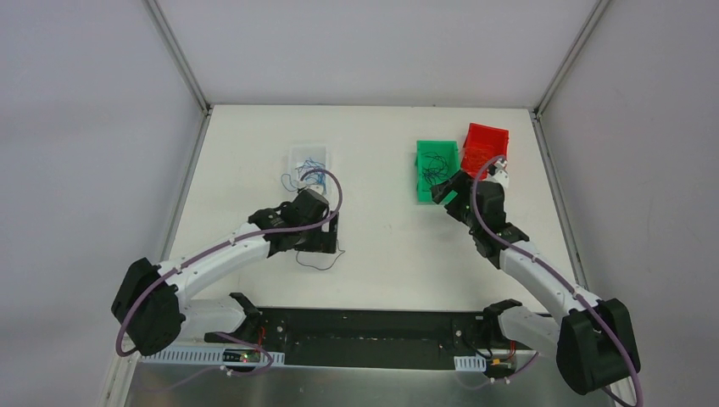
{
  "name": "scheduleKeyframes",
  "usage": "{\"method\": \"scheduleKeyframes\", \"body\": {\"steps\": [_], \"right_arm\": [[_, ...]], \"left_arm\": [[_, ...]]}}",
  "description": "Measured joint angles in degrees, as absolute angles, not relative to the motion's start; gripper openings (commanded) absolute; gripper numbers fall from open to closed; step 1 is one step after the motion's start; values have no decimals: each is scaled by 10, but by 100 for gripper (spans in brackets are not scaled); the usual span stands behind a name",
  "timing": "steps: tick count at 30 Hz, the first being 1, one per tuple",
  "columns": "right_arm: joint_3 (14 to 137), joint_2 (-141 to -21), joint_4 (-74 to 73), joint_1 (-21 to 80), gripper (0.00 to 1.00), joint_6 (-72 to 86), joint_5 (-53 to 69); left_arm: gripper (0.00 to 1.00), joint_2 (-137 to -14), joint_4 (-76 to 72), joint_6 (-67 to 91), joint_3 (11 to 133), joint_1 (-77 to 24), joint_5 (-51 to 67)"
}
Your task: Untangle the cables
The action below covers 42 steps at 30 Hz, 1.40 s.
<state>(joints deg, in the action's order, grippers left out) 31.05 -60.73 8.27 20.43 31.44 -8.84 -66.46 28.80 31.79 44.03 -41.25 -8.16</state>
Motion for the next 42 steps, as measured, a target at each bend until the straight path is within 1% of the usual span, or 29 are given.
{"method": "scheduleKeyframes", "body": {"steps": [5,10,13,17,24,27,34,42], "right_arm": [[303,-599,115,206,86,315,-103],[298,-595,121,206,87,315,-114],[292,-581,122,206,88,315,-119],[292,-573,123,206,88,316,-127],[283,-561,124,206,90,325,-139],[283,-561,126,206,90,326,-142],[283,-562,127,206,90,328,-143],[283,-562,126,206,91,328,-143]], "left_arm": [[99,-724,295,299,477,-456,-133],[99,-754,294,273,503,-464,-152],[99,-757,288,260,507,-468,-132],[99,-755,285,236,507,-499,-129],[99,-723,284,204,506,-528,-158],[99,-728,284,201,506,-548,-174],[99,-804,283,197,517,-608,-200],[99,-842,284,189,521,-612,-246]]}}
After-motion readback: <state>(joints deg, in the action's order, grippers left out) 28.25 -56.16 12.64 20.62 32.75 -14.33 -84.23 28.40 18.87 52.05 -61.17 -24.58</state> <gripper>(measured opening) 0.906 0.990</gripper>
